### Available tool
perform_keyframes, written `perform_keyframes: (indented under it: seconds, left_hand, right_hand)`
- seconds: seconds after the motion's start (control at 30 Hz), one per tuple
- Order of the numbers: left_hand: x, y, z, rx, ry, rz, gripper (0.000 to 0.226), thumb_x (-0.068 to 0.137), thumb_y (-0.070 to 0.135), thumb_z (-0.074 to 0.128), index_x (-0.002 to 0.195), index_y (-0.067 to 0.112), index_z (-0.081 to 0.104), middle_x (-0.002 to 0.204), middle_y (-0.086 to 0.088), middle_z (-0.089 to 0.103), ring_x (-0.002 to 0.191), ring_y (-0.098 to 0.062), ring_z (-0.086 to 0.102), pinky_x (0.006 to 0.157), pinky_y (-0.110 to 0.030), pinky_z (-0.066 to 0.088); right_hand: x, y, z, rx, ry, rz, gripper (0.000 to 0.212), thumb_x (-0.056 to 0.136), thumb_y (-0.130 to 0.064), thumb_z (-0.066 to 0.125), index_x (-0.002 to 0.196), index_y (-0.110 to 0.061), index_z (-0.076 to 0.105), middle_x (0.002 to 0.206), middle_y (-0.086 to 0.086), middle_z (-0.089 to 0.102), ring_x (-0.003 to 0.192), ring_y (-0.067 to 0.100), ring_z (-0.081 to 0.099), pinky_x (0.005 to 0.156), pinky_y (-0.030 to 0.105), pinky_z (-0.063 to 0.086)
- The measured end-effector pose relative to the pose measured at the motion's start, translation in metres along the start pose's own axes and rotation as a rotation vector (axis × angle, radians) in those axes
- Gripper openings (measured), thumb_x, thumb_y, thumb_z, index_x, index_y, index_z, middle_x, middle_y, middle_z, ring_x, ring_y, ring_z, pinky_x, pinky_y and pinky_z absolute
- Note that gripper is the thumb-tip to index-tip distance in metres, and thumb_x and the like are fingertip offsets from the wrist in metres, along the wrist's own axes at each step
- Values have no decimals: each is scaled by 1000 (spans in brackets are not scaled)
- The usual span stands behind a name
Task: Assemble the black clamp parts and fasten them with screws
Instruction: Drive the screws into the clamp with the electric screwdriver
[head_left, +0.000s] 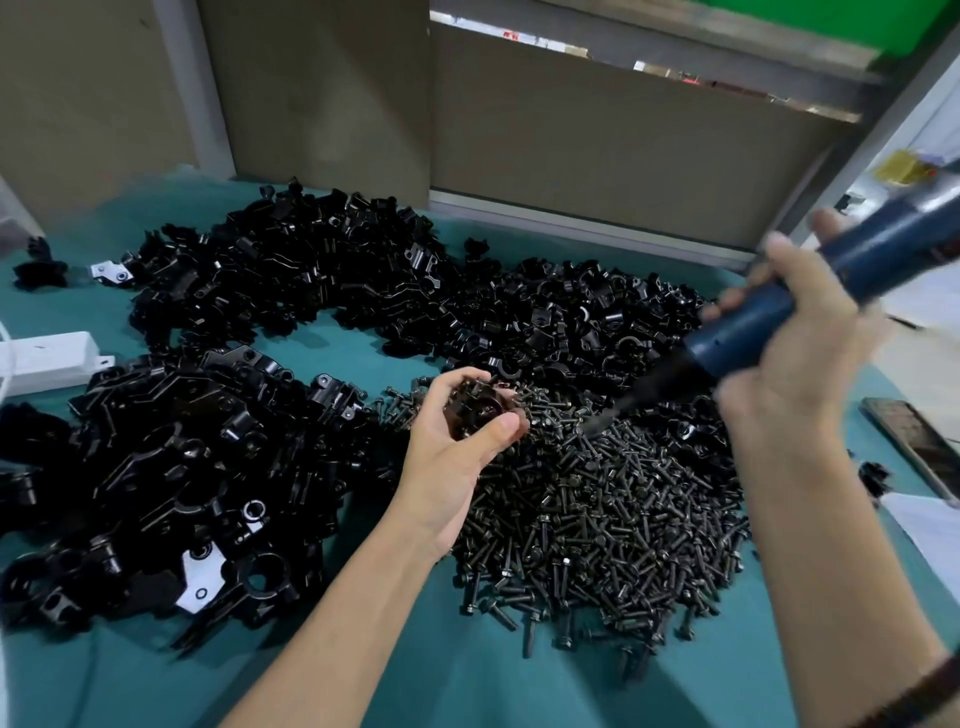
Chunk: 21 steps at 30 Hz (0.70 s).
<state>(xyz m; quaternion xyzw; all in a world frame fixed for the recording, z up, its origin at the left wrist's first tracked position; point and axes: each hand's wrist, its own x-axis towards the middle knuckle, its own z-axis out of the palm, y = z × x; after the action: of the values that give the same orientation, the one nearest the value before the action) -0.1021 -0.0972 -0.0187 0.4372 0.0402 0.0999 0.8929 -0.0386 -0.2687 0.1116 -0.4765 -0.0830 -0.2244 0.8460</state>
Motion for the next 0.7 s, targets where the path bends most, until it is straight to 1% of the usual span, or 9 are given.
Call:
perform_keyframes:
  seconds: [0.07,0.17,0.23,0.4,0.47,0.57,0.7]
  left_hand:
    - [0,-1,0,32,-10,-12,40,79,-5,72,109,18,61,103,-7,72,99,-26,71,91,-33,56]
    - [0,-1,0,23,-22,-19,45,68,5,77,108,18,61,100,-7,73,98,-26,71,88,-30,57]
    - [1,0,-1,0,-35,-26,46,67,4,76,109,16,61,98,-7,73,97,-26,71,85,-28,57]
    - [2,-1,-2,-31,-62,-40,49,68,1,76,112,14,59,99,-9,74,95,-26,72,83,-27,58]
    - [1,-2,-3,-26,-68,-37,50,68,2,78,114,14,59,99,-9,74,95,-26,73,85,-28,58]
    - [1,-2,-4,-18,-83,-38,50,70,5,78,115,14,59,100,-8,75,96,-25,73,91,-33,58]
    - [1,-2,-4,21,-96,-53,47,72,5,76,115,13,59,96,-2,75,94,-24,73,89,-31,58]
  right_hand:
    - [12,2,36,21,16,136,36,82,-2,66,114,-10,54,67,1,54,52,14,50,54,26,46]
    - [19,9,57,114,-20,265,24,82,2,63,99,-7,48,63,3,50,48,14,47,49,25,45]
    - [21,12,70,127,-9,284,23,83,3,61,96,-5,45,61,4,49,46,15,46,47,26,43]
    - [17,16,80,62,-57,298,22,82,3,60,94,-5,44,59,4,48,47,16,44,48,27,42]
    - [16,16,81,47,-68,306,21,82,3,60,93,-5,44,60,4,48,47,16,44,49,28,42]
    - [18,16,80,46,-79,311,23,81,2,61,95,-6,43,60,4,49,47,16,44,49,27,42]
    - [19,18,79,47,-93,316,21,81,1,61,91,-7,44,61,4,49,47,16,44,49,27,42]
